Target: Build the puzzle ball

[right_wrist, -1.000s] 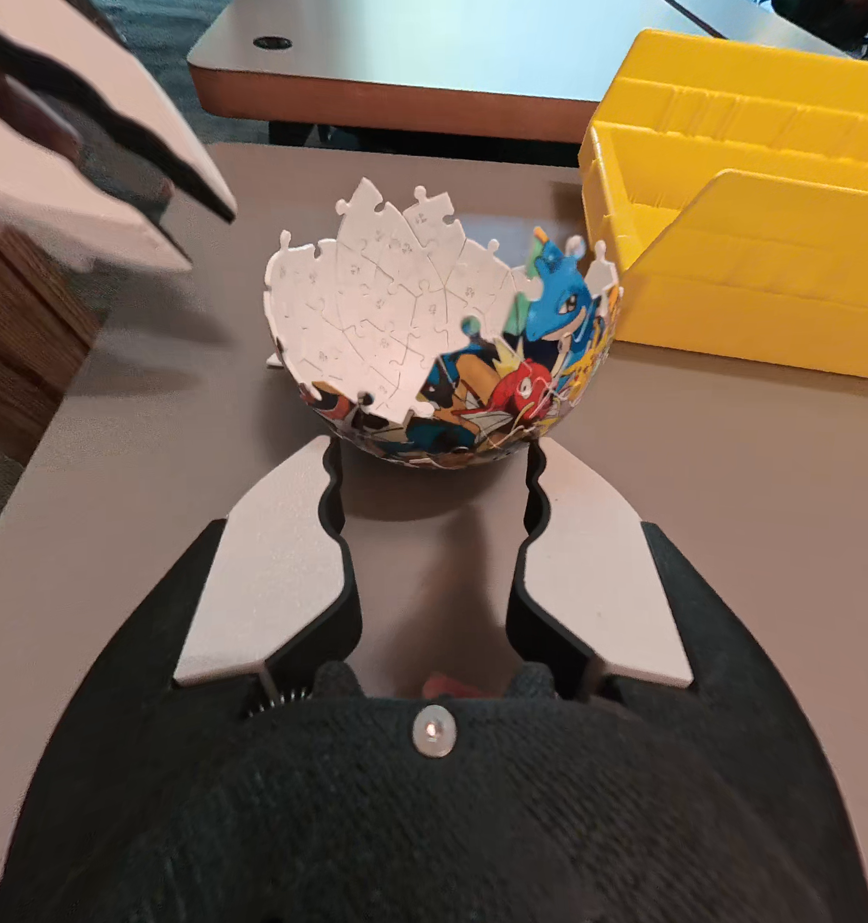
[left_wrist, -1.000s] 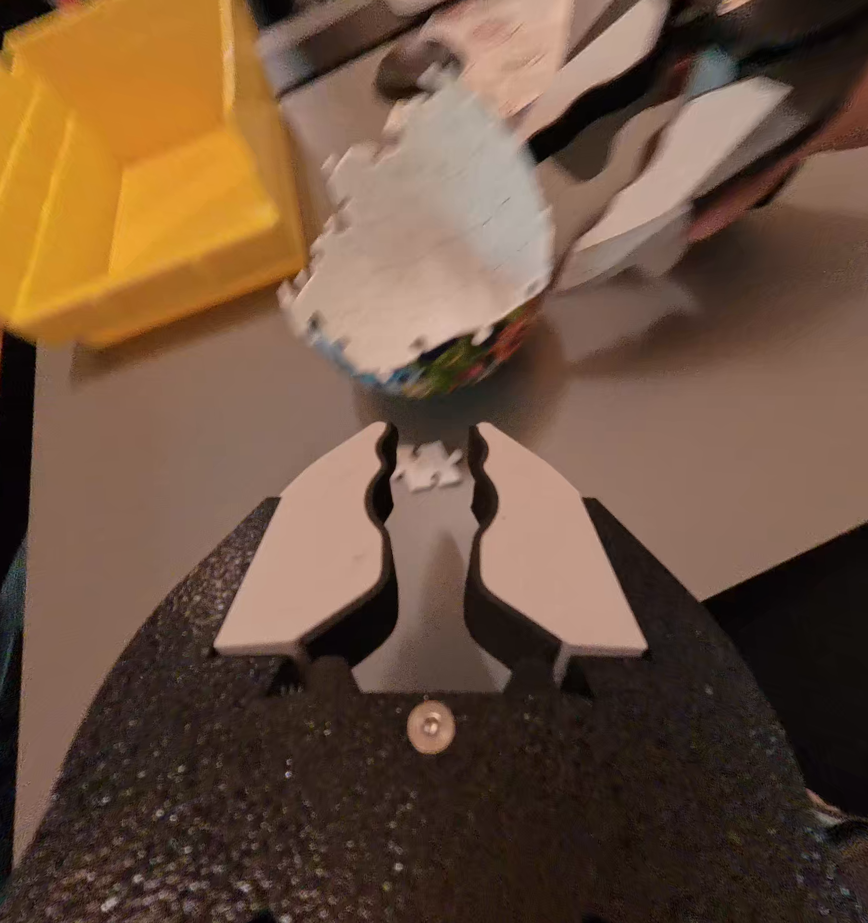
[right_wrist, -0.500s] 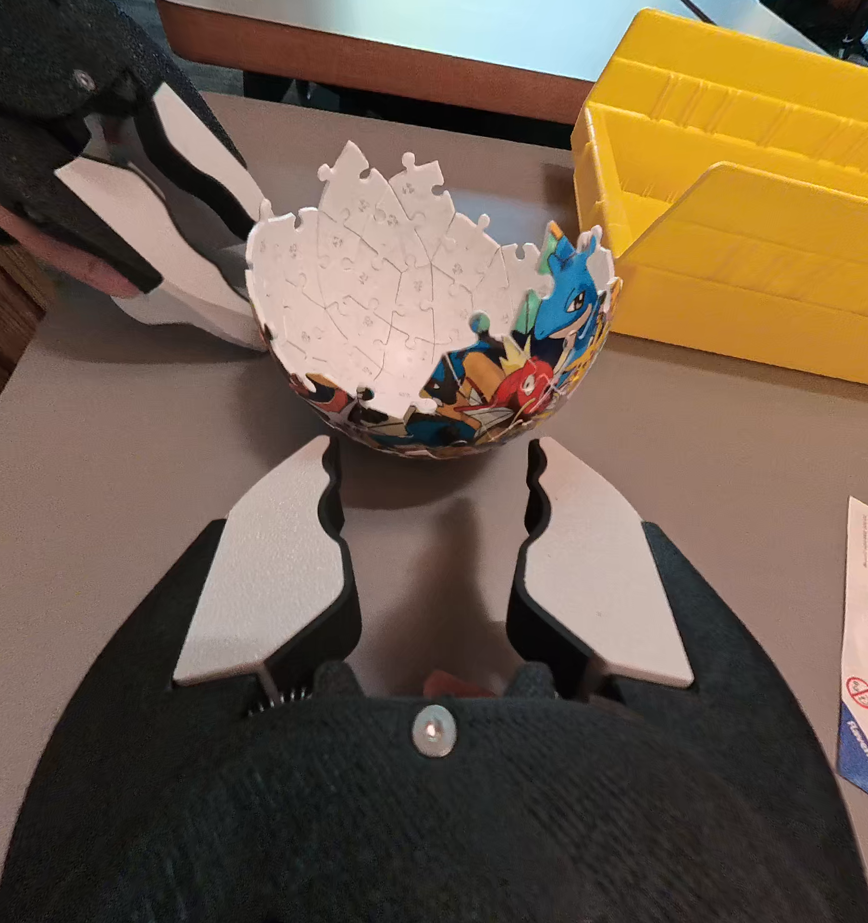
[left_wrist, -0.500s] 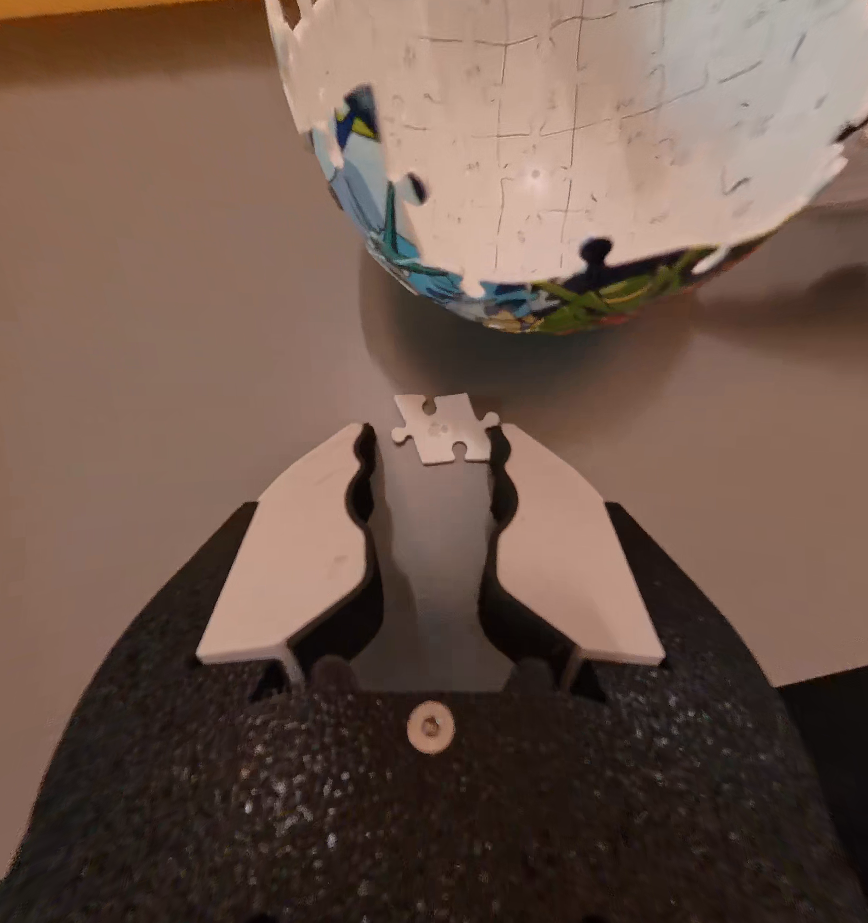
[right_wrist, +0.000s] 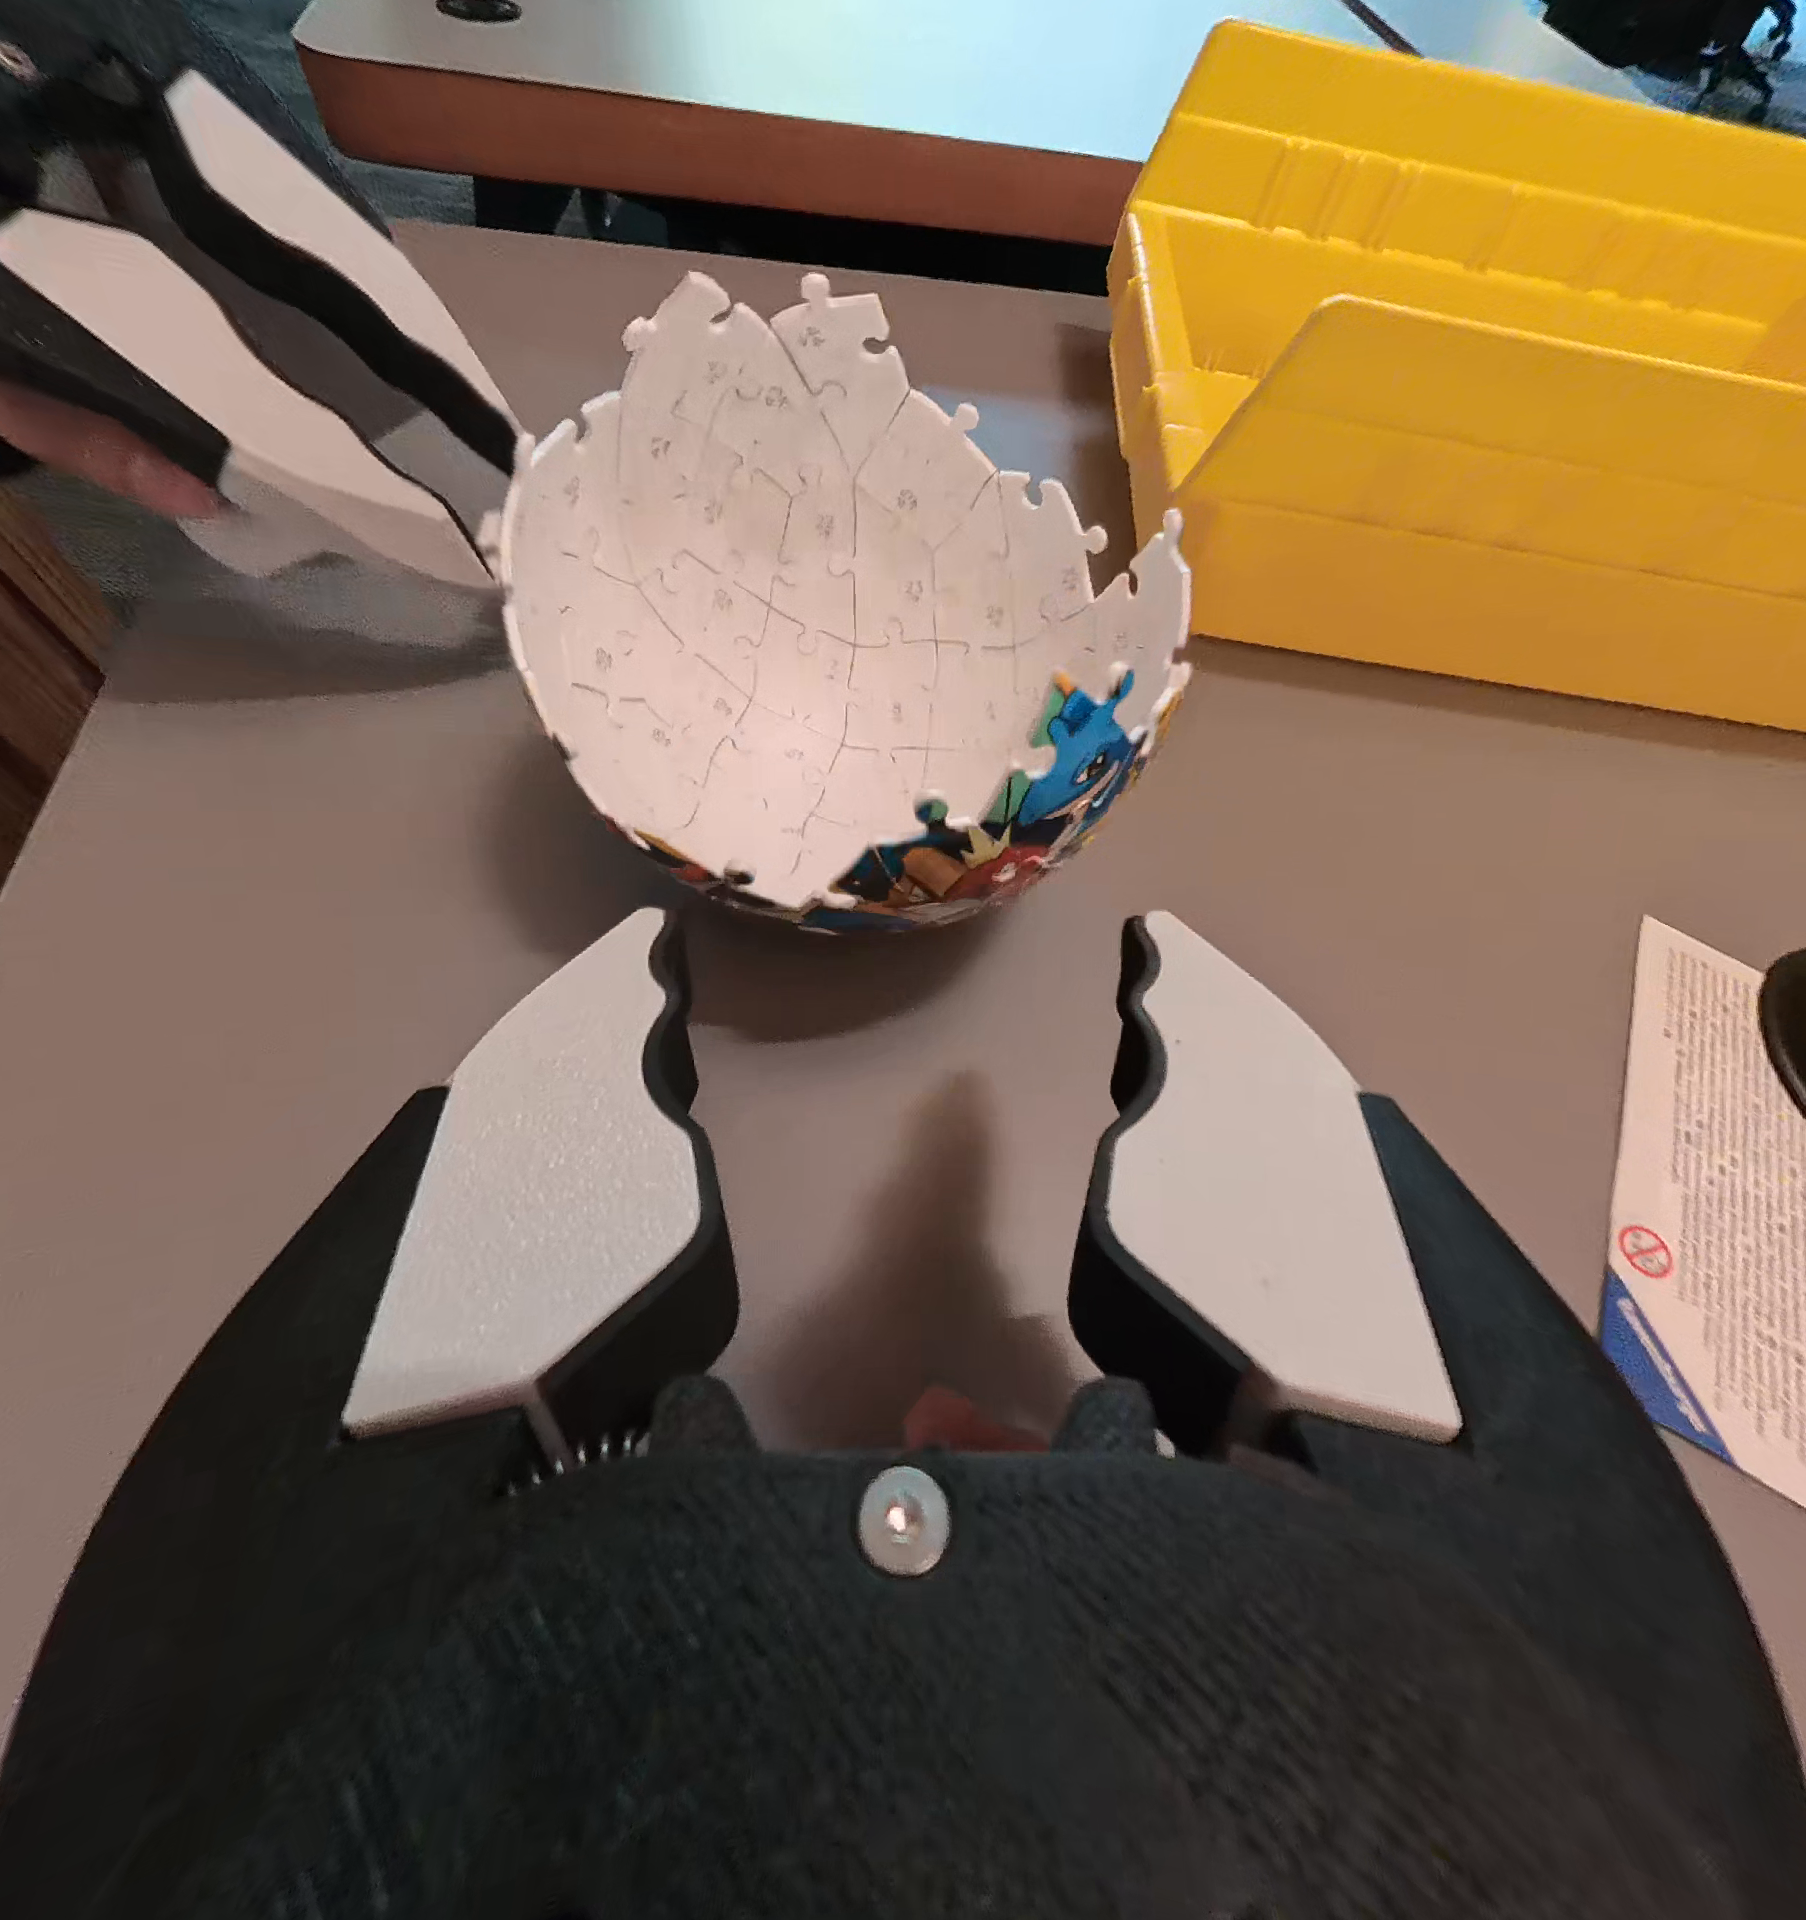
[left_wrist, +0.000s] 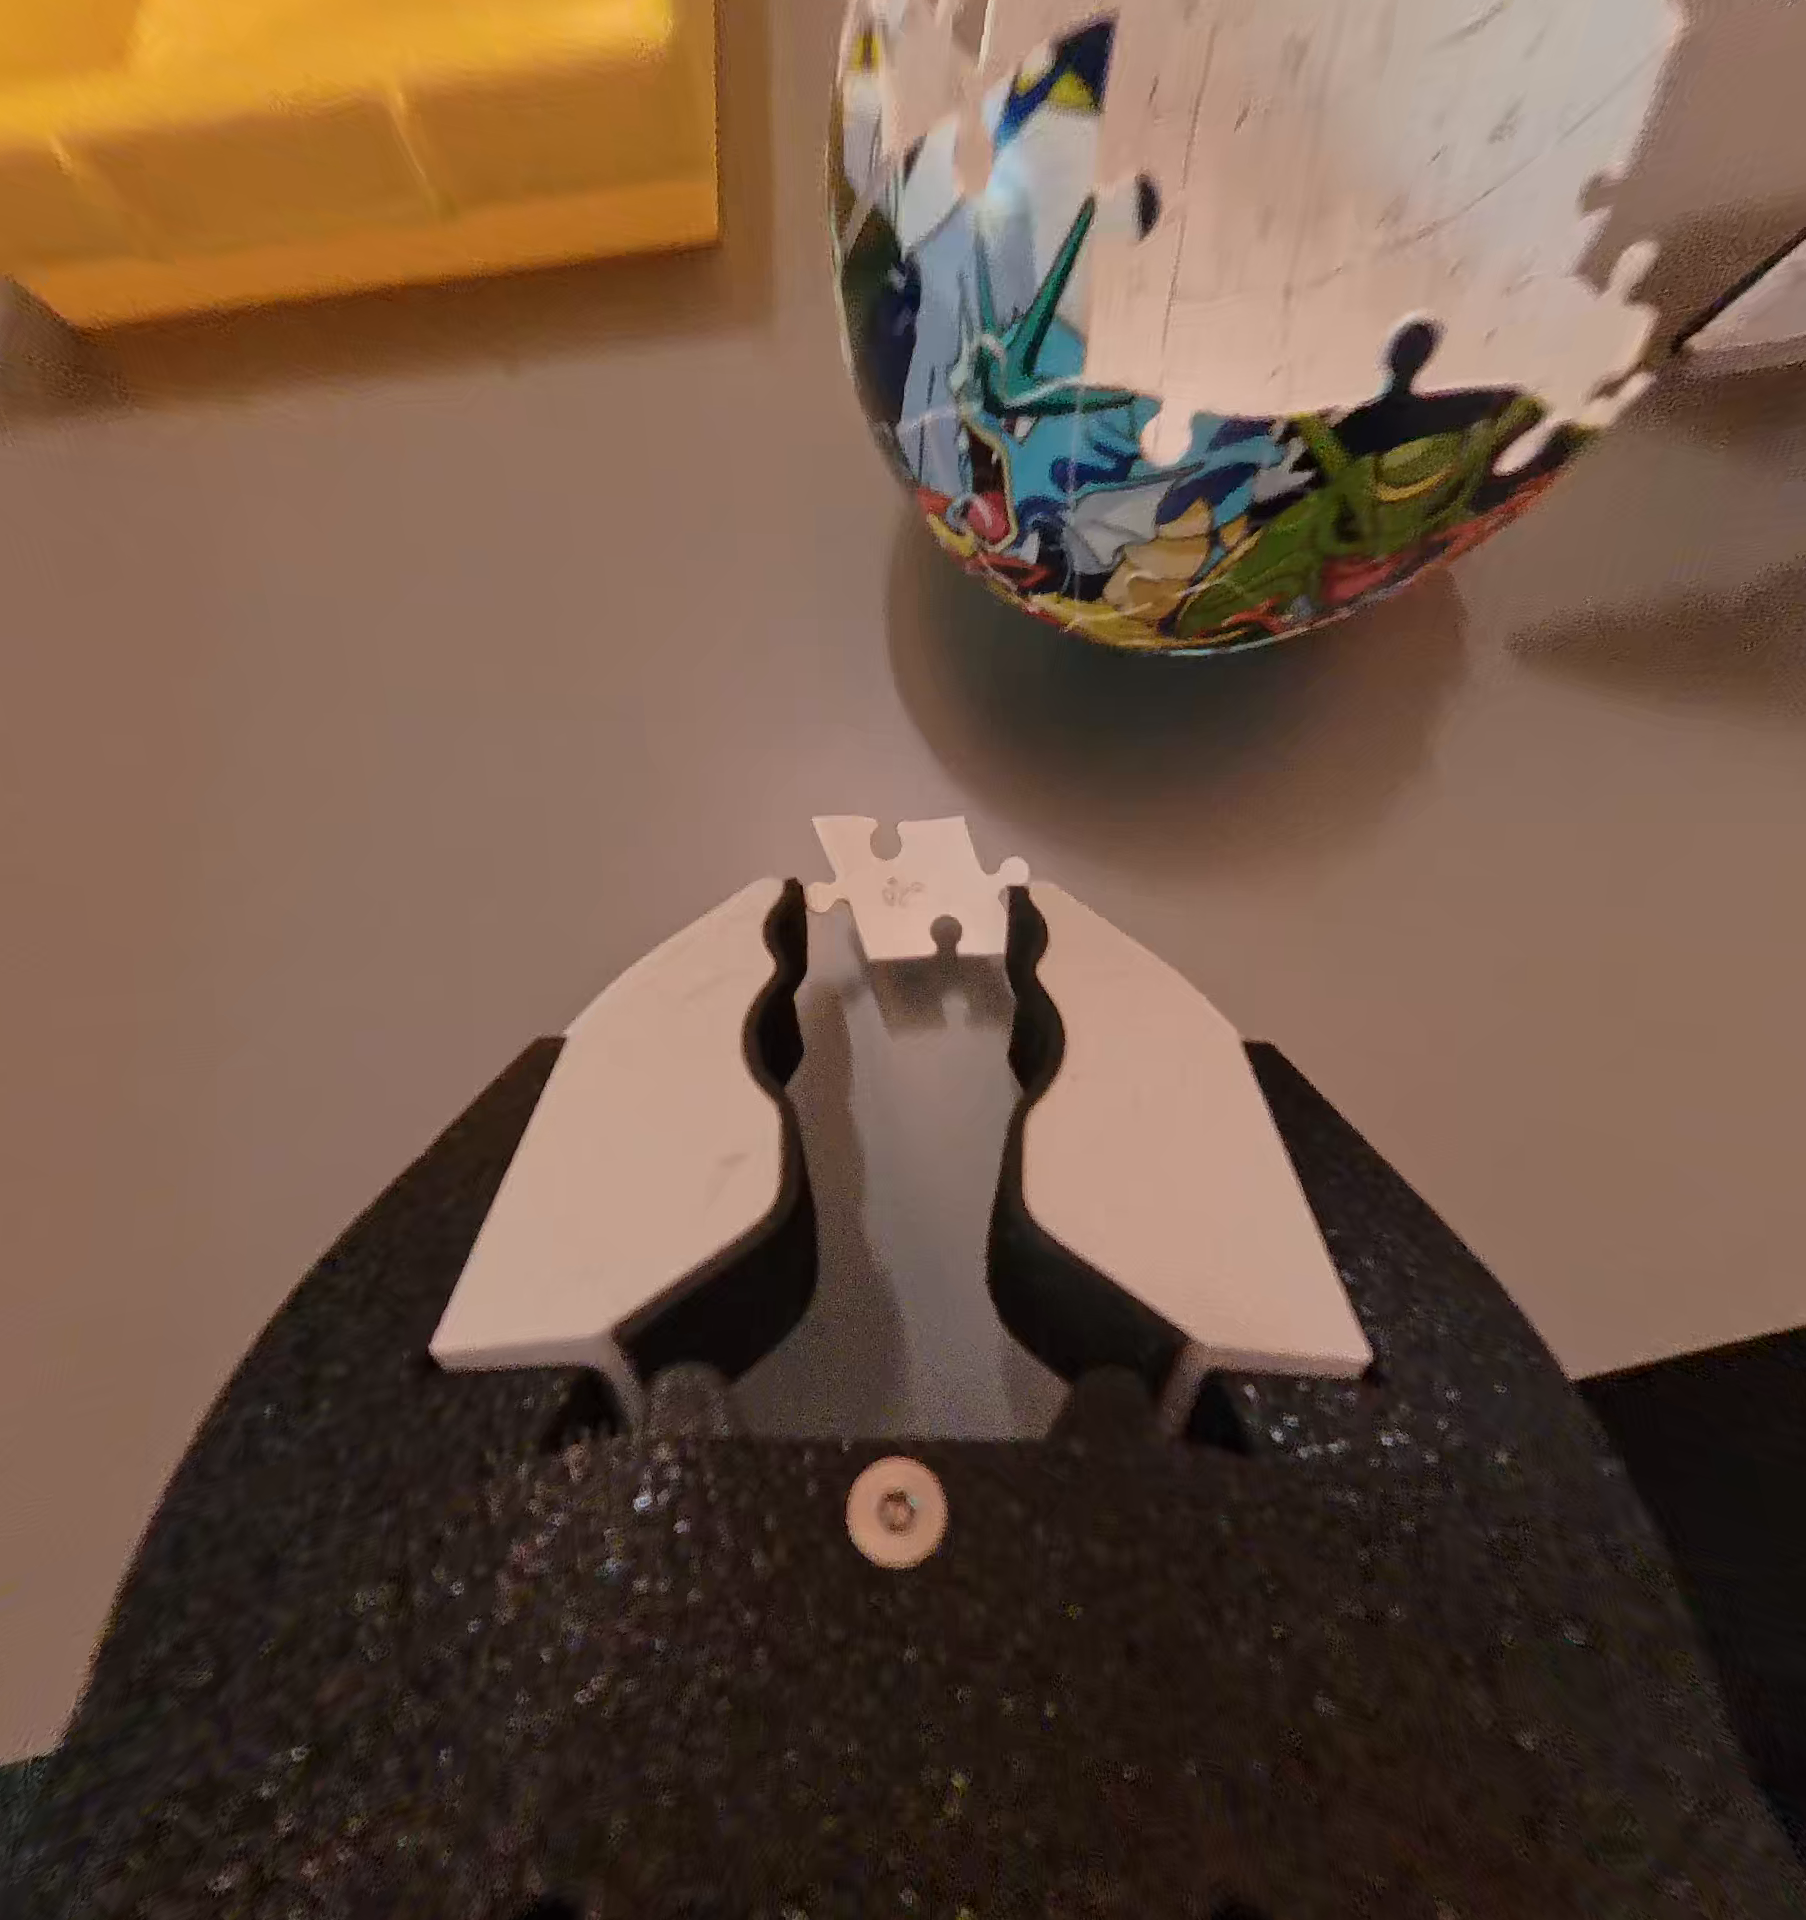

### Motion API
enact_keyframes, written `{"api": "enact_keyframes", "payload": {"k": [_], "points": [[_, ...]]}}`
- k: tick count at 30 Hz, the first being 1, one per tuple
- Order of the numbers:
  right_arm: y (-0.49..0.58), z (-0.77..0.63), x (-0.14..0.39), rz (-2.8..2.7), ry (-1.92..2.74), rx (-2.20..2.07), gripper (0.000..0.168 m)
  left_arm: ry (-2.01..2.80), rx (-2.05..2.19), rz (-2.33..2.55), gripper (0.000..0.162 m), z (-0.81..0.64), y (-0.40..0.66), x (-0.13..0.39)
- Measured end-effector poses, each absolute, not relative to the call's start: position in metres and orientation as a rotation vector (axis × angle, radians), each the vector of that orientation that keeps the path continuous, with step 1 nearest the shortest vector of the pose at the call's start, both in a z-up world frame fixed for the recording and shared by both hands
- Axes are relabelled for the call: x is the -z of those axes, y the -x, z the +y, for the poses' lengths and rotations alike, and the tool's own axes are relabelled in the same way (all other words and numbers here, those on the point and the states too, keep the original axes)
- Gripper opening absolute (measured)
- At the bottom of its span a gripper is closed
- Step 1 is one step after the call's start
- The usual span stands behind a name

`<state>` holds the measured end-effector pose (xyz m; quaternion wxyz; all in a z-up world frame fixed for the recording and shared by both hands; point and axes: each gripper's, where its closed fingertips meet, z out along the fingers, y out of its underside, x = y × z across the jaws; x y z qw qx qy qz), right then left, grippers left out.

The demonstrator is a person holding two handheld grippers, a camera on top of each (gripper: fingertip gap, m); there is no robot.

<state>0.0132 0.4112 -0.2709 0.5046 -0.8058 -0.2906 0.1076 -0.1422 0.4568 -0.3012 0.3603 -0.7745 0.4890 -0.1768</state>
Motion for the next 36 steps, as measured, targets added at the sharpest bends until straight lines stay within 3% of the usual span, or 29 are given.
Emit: {"api": "enact_keyframes", "payload": {"k": [1,9,15,19,22,24,25,30,36], "points": [[-0.016,0.409,0.269,-0.694,1.945,-0.261,0.081,1.965,0.453,1.267,0.037,0.456,0.142,0.294],[-0.020,0.384,0.232,-0.654,1.907,-0.325,0.084,1.558,0.408,1.440,0.036,0.426,0.127,0.220],[0.035,0.351,0.191,-0.692,1.772,-0.649,0.060,1.036,0.351,1.689,0.036,0.365,0.086,0.180],[0.056,0.341,0.185,-0.702,1.733,-0.810,0.053,0.807,0.227,1.812,0.037,0.345,0.070,0.182],[0.061,0.338,0.189,-0.718,1.739,-0.829,0.034,0.698,0.137,1.851,0.037,0.337,0.063,0.184],[0.066,0.335,0.188,-0.745,1.706,-0.842,0.005,0.664,0.123,1.858,0.031,0.331,0.059,0.186],[0.068,0.334,0.188,-0.755,1.695,-0.834,0.003,0.655,0.114,1.841,0.016,0.330,0.057,0.185],[0.067,0.334,0.190,-0.755,1.644,-0.769,0.002,0.781,0.220,1.754,0.024,0.332,0.053,0.187],[0.048,0.329,0.174,-0.645,1.511,-0.804,0.002,1.224,0.758,1.460,0.025,0.335,0.055,0.181]]}}
